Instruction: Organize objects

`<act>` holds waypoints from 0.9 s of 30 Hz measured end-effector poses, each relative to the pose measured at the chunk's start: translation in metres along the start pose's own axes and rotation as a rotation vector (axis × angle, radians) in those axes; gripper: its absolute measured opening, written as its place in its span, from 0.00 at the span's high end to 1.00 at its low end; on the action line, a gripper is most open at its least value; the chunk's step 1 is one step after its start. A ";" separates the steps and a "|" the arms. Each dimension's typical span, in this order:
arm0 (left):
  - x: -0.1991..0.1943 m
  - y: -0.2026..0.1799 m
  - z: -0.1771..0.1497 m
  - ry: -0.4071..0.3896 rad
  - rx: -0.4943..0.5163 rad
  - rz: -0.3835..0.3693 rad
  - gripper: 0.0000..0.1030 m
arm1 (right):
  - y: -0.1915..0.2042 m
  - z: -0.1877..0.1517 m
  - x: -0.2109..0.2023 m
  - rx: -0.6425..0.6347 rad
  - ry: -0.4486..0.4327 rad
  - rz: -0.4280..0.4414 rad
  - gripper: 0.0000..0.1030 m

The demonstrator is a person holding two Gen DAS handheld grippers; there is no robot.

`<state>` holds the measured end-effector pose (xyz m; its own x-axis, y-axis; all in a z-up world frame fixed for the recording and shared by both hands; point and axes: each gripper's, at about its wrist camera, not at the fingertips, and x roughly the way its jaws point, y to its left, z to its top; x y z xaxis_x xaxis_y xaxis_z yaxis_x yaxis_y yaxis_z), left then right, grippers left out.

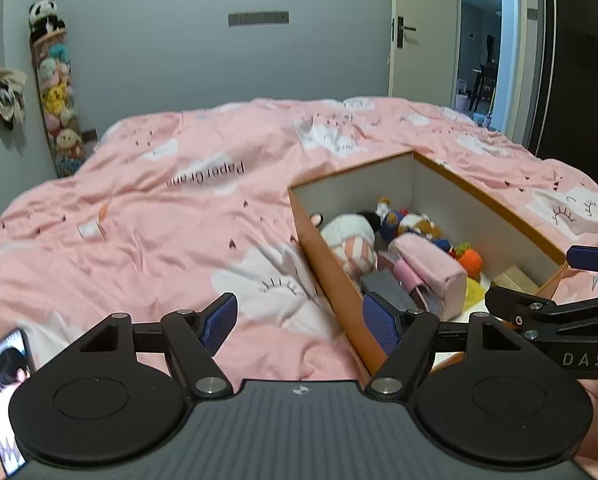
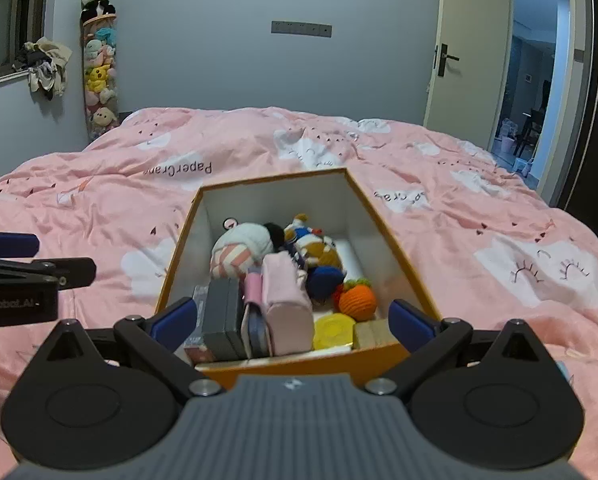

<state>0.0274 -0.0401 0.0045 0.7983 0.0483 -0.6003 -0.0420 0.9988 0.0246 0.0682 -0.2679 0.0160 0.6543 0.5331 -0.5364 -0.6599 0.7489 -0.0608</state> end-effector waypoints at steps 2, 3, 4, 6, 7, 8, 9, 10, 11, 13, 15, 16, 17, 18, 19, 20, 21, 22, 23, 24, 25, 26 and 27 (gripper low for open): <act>0.003 -0.001 -0.004 0.021 -0.001 -0.007 0.18 | 0.003 -0.003 0.005 -0.018 0.013 -0.008 0.01; 0.006 0.000 -0.005 0.035 -0.005 -0.010 0.18 | 0.004 -0.004 0.008 -0.022 0.025 -0.006 0.01; 0.010 0.002 -0.007 0.050 -0.013 -0.018 0.18 | 0.004 -0.006 0.011 -0.021 0.038 -0.001 0.01; 0.015 0.006 -0.010 0.081 -0.039 -0.034 0.18 | 0.003 -0.008 0.015 -0.008 0.056 0.011 0.01; 0.017 0.007 -0.012 0.094 -0.051 -0.037 0.18 | 0.001 -0.009 0.016 -0.002 0.061 0.012 0.01; 0.019 0.009 -0.013 0.109 -0.061 -0.041 0.18 | 0.000 -0.009 0.018 0.005 0.065 0.011 0.01; 0.021 0.009 -0.013 0.119 -0.066 -0.042 0.18 | -0.001 -0.009 0.020 0.009 0.068 0.010 0.01; 0.022 0.009 -0.014 0.126 -0.068 -0.043 0.18 | -0.002 -0.010 0.022 0.013 0.074 0.009 0.01; 0.024 0.009 -0.014 0.131 -0.067 -0.044 0.18 | -0.003 -0.010 0.024 0.017 0.082 0.008 0.01; 0.025 0.008 -0.015 0.143 -0.062 -0.042 0.18 | -0.003 -0.010 0.027 0.021 0.096 0.008 0.01; 0.027 0.008 -0.016 0.153 -0.061 -0.040 0.18 | -0.002 -0.011 0.027 0.013 0.095 0.002 0.01; 0.028 0.008 -0.016 0.160 -0.061 -0.037 0.18 | -0.001 -0.011 0.028 0.010 0.095 0.001 0.01; 0.029 0.008 -0.017 0.166 -0.062 -0.035 0.18 | 0.000 -0.011 0.028 0.006 0.096 -0.001 0.01; 0.029 0.008 -0.017 0.170 -0.063 -0.034 0.18 | 0.000 -0.011 0.028 0.002 0.096 -0.003 0.01; 0.030 0.008 -0.017 0.172 -0.064 -0.034 0.18 | 0.001 -0.012 0.028 0.000 0.096 -0.005 0.01; 0.030 0.009 -0.017 0.173 -0.064 -0.035 0.18 | 0.001 -0.012 0.028 -0.002 0.097 -0.006 0.01; 0.029 0.009 -0.017 0.172 -0.063 -0.034 0.18 | 0.001 -0.012 0.029 -0.003 0.097 -0.006 0.01; 0.029 0.009 -0.017 0.171 -0.062 -0.034 0.18 | 0.001 -0.012 0.028 -0.002 0.097 -0.005 0.01; 0.029 0.009 -0.017 0.170 -0.062 -0.034 0.18 | 0.001 -0.012 0.028 -0.002 0.097 -0.005 0.01; 0.029 0.009 -0.017 0.170 -0.061 -0.033 0.18 | 0.001 -0.012 0.028 -0.003 0.097 -0.006 0.01; 0.029 0.009 -0.017 0.171 -0.062 -0.033 0.18 | 0.001 -0.012 0.028 -0.004 0.097 -0.006 0.01; 0.029 0.009 -0.017 0.171 -0.062 -0.032 0.18 | 0.001 -0.012 0.028 -0.005 0.097 -0.007 0.01; 0.029 0.009 -0.017 0.171 -0.063 -0.034 0.18 | 0.001 -0.012 0.028 -0.006 0.099 -0.007 0.01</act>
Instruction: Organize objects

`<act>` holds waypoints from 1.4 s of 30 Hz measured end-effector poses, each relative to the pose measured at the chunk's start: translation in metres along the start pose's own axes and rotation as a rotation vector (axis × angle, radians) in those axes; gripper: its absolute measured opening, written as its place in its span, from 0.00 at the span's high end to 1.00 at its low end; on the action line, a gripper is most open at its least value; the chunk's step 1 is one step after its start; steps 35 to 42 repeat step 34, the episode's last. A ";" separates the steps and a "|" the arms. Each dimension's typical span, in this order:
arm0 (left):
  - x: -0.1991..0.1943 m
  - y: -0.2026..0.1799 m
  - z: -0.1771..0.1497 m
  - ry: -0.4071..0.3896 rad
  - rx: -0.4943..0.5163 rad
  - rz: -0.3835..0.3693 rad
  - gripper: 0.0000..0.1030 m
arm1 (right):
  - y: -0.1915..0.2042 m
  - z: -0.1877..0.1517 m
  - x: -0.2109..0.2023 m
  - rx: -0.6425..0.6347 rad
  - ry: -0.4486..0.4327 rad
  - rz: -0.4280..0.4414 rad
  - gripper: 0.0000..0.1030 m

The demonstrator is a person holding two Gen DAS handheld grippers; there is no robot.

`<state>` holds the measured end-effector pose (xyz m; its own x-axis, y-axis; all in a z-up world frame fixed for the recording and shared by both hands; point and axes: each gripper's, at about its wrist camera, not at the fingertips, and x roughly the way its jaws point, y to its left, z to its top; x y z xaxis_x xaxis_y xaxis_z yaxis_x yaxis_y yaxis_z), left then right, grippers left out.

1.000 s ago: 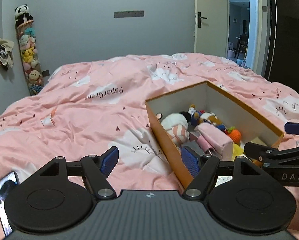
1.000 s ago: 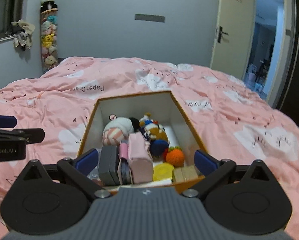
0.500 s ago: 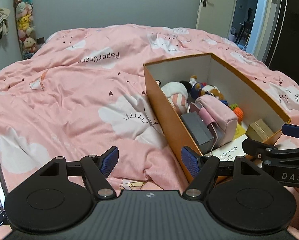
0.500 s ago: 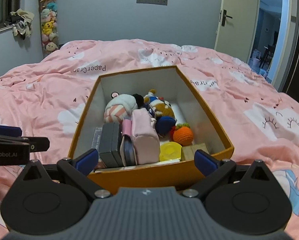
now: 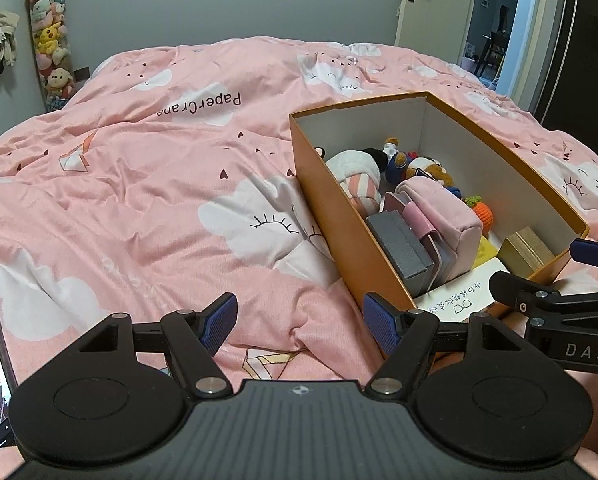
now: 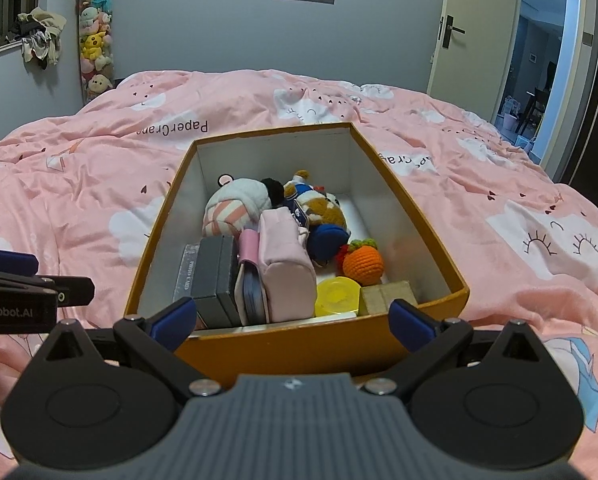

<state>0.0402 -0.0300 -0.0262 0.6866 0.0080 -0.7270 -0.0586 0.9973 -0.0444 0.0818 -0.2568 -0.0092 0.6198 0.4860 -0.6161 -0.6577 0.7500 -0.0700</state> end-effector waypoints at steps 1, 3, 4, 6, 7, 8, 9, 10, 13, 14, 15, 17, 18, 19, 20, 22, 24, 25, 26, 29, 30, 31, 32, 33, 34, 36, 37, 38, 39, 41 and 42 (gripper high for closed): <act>0.000 0.000 0.000 -0.001 0.000 0.000 0.18 | 0.000 0.000 0.000 -0.001 0.002 -0.002 0.01; -0.001 0.000 0.000 -0.003 -0.002 0.001 0.18 | 0.000 0.000 0.001 -0.005 0.006 -0.007 0.01; -0.001 0.000 0.001 -0.002 -0.002 0.001 0.18 | 0.000 0.000 0.001 -0.005 0.006 -0.007 0.01; -0.001 0.000 0.001 -0.001 -0.002 0.001 0.18 | 0.000 0.000 0.002 -0.006 0.006 -0.008 0.01; -0.001 0.000 0.001 0.000 -0.002 0.001 0.18 | 0.000 0.000 0.002 -0.006 0.007 -0.008 0.01; -0.002 0.000 0.001 -0.001 -0.002 0.001 0.18 | 0.000 0.000 0.002 -0.006 0.007 -0.008 0.01; -0.001 0.000 0.001 -0.001 -0.002 0.001 0.18 | 0.001 0.000 0.002 -0.007 0.007 -0.009 0.01; -0.001 0.000 0.001 0.000 -0.003 0.001 0.18 | 0.001 0.000 0.002 -0.009 0.008 -0.010 0.01; -0.002 0.001 0.001 -0.002 -0.005 0.001 0.18 | 0.003 0.000 0.003 -0.026 0.013 -0.018 0.01; -0.002 0.000 0.001 -0.002 -0.005 0.002 0.18 | 0.003 0.000 0.003 -0.032 0.015 -0.021 0.01; -0.002 0.001 0.001 -0.002 -0.004 0.002 0.18 | 0.004 0.000 0.004 -0.034 0.016 -0.021 0.01; -0.002 0.000 0.001 -0.002 -0.005 0.002 0.18 | 0.003 0.000 0.003 -0.034 0.016 -0.021 0.01; -0.002 0.001 0.001 -0.002 -0.005 0.001 0.18 | 0.004 0.000 0.003 -0.034 0.016 -0.021 0.01; -0.002 0.000 0.001 -0.001 -0.004 0.001 0.18 | 0.004 0.000 0.004 -0.035 0.016 -0.021 0.01; -0.002 0.001 0.001 -0.001 -0.004 0.001 0.18 | 0.004 0.000 0.004 -0.035 0.016 -0.021 0.01; -0.002 0.001 0.001 -0.002 -0.005 0.002 0.18 | 0.004 0.000 0.003 -0.035 0.016 -0.022 0.01; -0.002 0.000 0.001 -0.002 -0.005 0.002 0.18 | 0.004 0.000 0.003 -0.035 0.016 -0.021 0.01; -0.002 0.001 0.001 -0.002 -0.005 0.002 0.18 | 0.004 0.000 0.003 -0.035 0.016 -0.021 0.01; -0.002 0.001 0.001 -0.003 -0.005 0.002 0.18 | 0.004 0.000 0.003 -0.034 0.016 -0.021 0.01; -0.002 0.000 0.001 -0.003 -0.004 0.002 0.18 | 0.004 0.000 0.003 -0.035 0.016 -0.021 0.01; -0.003 0.000 0.001 -0.004 -0.003 0.002 0.18 | 0.004 0.000 0.003 -0.035 0.016 -0.021 0.01; -0.003 0.000 0.002 -0.005 -0.002 0.002 0.18 | 0.004 0.000 0.003 -0.035 0.016 -0.021 0.01; -0.003 0.000 0.002 -0.005 -0.002 0.002 0.18 | 0.004 0.000 0.003 -0.035 0.016 -0.022 0.01; -0.003 0.000 0.002 -0.005 -0.002 0.002 0.18 | 0.004 0.000 0.003 -0.035 0.016 -0.021 0.01; -0.003 0.000 0.002 -0.005 -0.002 0.002 0.18 | 0.004 0.000 0.003 -0.035 0.016 -0.021 0.01; -0.003 0.000 0.002 -0.005 -0.002 0.002 0.18 | 0.004 0.000 0.003 -0.035 0.016 -0.021 0.01; -0.003 0.000 0.002 -0.005 -0.002 0.002 0.18 | 0.004 0.000 0.003 -0.035 0.016 -0.021 0.01; -0.003 0.000 0.002 -0.005 -0.002 0.002 0.18 | 0.004 0.000 0.003 -0.035 0.016 -0.021 0.01; -0.003 0.000 0.002 -0.005 -0.002 0.002 0.18 | 0.004 0.000 0.003 -0.035 0.016 -0.021 0.01; -0.003 0.000 0.002 -0.005 -0.002 0.002 0.18 | 0.004 0.000 0.003 -0.035 0.016 -0.021 0.01; -0.003 0.000 0.002 -0.005 -0.002 0.002 0.18 | 0.004 0.000 0.003 -0.035 0.016 -0.021 0.01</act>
